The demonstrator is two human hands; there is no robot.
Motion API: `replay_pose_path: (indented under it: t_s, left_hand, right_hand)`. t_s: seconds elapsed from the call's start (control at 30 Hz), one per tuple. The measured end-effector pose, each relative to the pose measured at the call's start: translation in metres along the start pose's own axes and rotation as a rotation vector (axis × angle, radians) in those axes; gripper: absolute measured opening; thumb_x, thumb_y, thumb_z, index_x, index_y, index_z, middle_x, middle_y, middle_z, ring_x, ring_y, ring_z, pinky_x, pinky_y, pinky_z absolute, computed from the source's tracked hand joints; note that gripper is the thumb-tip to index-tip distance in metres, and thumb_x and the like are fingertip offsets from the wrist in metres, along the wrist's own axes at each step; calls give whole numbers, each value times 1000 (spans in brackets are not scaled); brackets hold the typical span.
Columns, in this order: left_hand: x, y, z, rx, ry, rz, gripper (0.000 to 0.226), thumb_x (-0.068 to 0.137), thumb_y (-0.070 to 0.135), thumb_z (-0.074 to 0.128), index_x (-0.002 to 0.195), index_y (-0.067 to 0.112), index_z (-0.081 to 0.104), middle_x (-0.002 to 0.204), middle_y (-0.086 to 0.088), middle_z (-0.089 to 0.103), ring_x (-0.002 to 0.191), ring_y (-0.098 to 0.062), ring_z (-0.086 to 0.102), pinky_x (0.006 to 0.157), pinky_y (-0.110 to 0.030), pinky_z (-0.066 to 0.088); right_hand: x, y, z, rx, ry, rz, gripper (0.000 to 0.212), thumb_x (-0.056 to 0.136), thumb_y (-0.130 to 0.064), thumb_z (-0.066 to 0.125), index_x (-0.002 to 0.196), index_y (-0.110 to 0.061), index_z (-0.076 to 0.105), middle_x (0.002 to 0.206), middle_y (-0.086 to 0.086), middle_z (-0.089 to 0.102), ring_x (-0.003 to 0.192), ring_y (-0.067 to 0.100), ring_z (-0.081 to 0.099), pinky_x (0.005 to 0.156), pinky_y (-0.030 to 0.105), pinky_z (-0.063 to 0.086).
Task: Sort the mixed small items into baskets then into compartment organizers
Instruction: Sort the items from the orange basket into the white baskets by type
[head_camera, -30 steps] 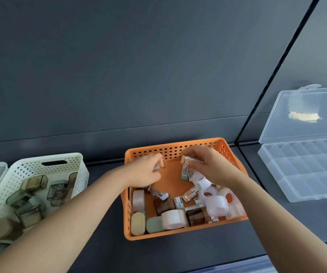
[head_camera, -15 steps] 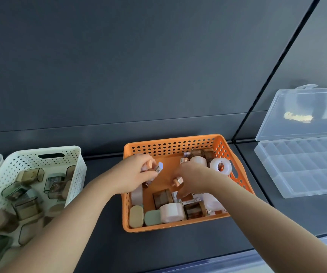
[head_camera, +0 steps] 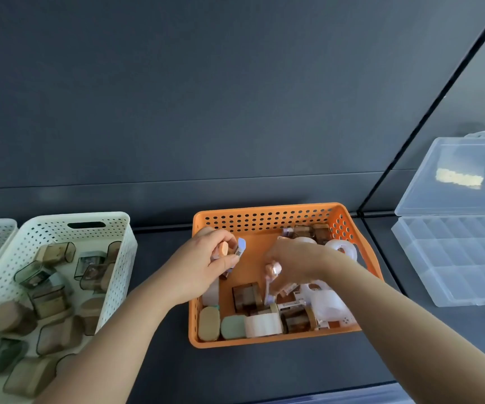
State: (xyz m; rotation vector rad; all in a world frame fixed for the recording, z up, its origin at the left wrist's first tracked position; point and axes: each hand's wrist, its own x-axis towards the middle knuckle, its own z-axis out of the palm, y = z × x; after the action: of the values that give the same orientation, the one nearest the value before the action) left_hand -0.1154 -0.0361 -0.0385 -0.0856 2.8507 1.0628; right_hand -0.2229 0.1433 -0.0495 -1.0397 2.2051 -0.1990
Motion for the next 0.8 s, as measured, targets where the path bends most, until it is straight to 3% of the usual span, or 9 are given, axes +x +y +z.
replay_pose_path:
  t_s: [0.07,0.13,0.23,0.3,0.43,0.6,0.7,0.8]
  left_hand:
    - [-7,-3,-5,-69,46,-5,11,94,35,53,105,34,52,89,13,55,73,5,53,60,-11,41]
    - [-16,-9,-11,-128,117,-27,8,94,40,51,102,37,50,85,7,61,75,-6,58,67,-27,47]
    - [-39,-25,-26,-270,257,-61,10,94,38,51,105,38,51,83,16,61,83,-3,63,79,-40,54]
    - [-58,-38,-41,-346,371,-91,10,93,39,52,103,40,52,86,12,65,87,-4,65,83,-46,53]
    - [-110,-77,-80,-380,569,-192,13,85,46,53,98,42,55,76,13,63,82,-13,66,82,-46,53]
    - [-190,-150,-137,-310,756,-382,10,88,37,63,96,32,60,87,-4,64,79,-19,62,70,-24,48]
    - [-240,-202,-176,-277,793,-467,10,85,32,69,92,31,61,94,-9,64,83,-27,62,72,-33,49]
    - [-280,-256,-216,-237,808,-533,11,84,28,71,90,28,62,91,-1,66,85,-19,62,72,-28,46]
  right_hand:
    - [-6,-3,-12,31,131,0,17,78,-21,75,80,-28,60,84,-14,56,83,9,55,70,21,44]
    - [-11,-13,-27,64,327,-18,13,81,-18,71,82,-27,62,80,-14,57,75,8,53,60,16,36]
    - [-6,-44,-40,219,658,-75,12,82,-14,69,87,-24,65,81,-9,62,69,6,54,57,11,38]
    - [4,-77,-41,311,760,-146,12,82,-14,68,88,-23,66,78,-11,60,64,1,52,56,8,38]
    - [37,-153,-29,404,735,-293,13,82,-12,68,88,-24,66,75,-13,57,64,-4,52,56,8,37]
    - [87,-256,0,459,630,-411,10,85,-14,67,88,-24,66,74,-12,58,63,-2,50,56,9,37]
    - [115,-321,17,504,627,-436,8,84,-16,68,88,-22,65,71,-13,58,62,-5,50,55,8,37]
    - [146,-383,35,572,613,-427,6,83,-16,69,87,-20,65,68,-11,56,54,0,46,50,11,36]
